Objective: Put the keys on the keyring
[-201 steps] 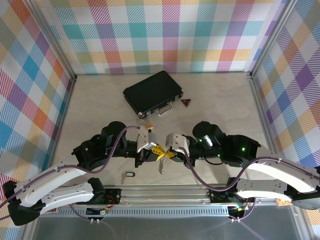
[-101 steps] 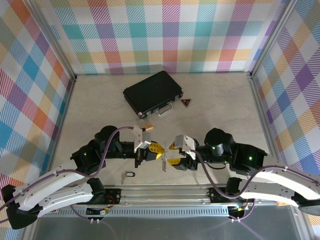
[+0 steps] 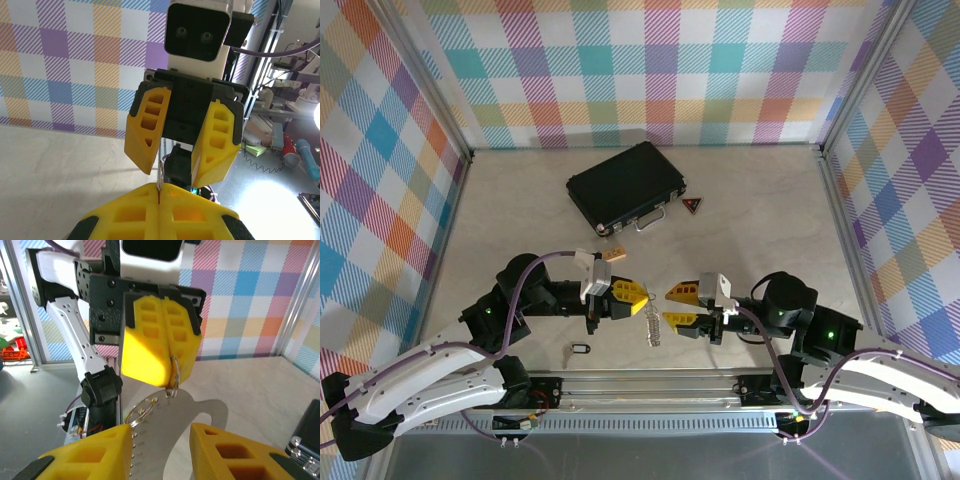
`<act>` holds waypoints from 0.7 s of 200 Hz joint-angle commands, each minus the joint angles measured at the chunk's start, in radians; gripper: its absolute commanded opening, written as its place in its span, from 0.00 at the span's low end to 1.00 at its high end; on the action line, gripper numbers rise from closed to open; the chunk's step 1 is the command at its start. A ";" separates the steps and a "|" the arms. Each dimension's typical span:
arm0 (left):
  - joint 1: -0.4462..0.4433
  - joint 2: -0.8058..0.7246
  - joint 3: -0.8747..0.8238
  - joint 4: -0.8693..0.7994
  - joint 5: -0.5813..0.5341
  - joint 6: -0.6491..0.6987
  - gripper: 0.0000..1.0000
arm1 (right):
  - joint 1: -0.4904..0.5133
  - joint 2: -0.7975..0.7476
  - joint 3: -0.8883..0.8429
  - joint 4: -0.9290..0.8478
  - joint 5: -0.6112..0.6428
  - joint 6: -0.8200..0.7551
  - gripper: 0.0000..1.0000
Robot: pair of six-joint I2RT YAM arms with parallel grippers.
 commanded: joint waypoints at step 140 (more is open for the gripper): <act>-0.005 -0.020 -0.024 0.063 0.031 -0.012 0.00 | 0.005 0.081 -0.033 0.232 -0.016 0.078 0.20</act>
